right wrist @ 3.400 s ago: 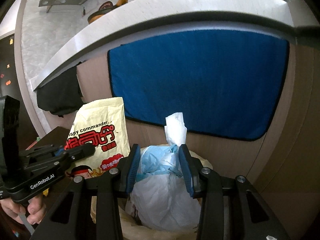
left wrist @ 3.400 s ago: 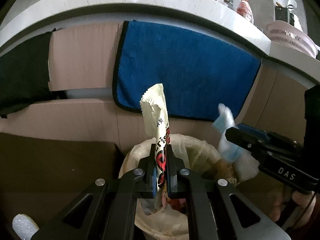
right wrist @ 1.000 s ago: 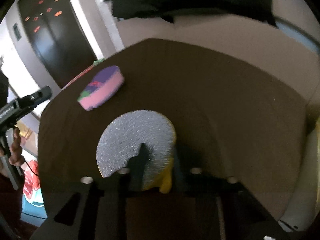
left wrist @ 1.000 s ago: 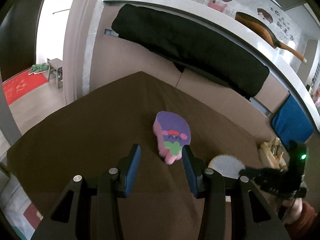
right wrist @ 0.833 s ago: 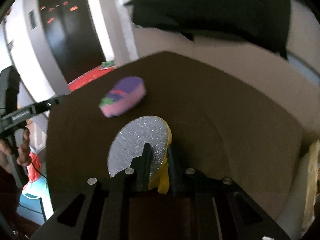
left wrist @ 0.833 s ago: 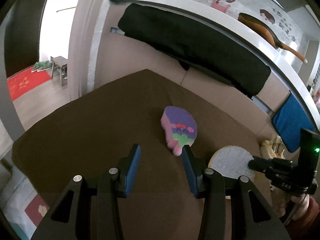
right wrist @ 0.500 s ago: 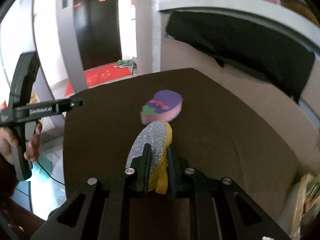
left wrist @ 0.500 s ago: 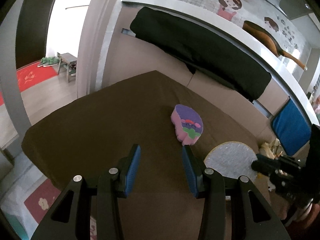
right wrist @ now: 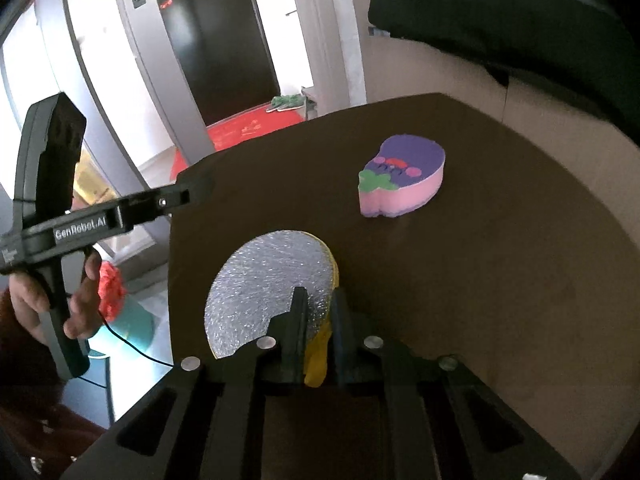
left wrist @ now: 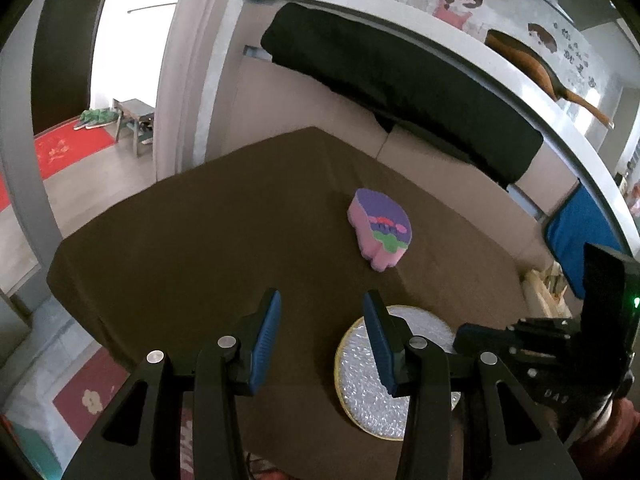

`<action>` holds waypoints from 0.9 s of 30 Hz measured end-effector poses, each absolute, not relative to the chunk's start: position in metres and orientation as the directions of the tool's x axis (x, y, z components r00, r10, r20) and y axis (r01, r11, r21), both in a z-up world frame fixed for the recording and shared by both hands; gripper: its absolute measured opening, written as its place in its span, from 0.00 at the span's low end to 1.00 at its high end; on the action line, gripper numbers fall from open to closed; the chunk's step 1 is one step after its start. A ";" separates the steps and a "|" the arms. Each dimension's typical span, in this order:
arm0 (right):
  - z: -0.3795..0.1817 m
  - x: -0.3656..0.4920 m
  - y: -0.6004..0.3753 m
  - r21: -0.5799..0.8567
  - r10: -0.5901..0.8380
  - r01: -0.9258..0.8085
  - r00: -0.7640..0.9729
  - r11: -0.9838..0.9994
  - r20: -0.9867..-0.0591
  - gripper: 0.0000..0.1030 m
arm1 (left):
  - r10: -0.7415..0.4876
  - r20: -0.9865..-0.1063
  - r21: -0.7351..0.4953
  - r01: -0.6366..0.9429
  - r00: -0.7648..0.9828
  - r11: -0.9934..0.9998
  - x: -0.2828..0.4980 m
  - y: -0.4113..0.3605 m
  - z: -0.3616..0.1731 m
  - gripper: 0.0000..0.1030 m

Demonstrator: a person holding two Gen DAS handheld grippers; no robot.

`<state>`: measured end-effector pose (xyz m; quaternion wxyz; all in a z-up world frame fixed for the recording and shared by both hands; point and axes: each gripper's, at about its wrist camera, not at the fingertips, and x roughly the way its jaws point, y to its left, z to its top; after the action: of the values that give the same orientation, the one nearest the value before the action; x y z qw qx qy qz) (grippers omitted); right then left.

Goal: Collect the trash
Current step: 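Grasp the pink-and-purple sponge with the left tool while the right tool grasps the glitter pad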

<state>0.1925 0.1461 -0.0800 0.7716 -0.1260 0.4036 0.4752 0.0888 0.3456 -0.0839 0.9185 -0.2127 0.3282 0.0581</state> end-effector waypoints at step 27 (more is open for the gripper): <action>-0.114 0.266 0.031 0.266 0.551 -0.573 0.408 0.775 -0.728 0.47 | -0.053 -0.782 -0.207 -0.179 0.621 0.962 0.282 0.296 -0.108 0.59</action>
<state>0.2658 0.0308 -0.1135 0.8388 -0.0130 0.4289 0.3351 0.2825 0.2965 -0.1075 0.8902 -0.1336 0.4341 0.0352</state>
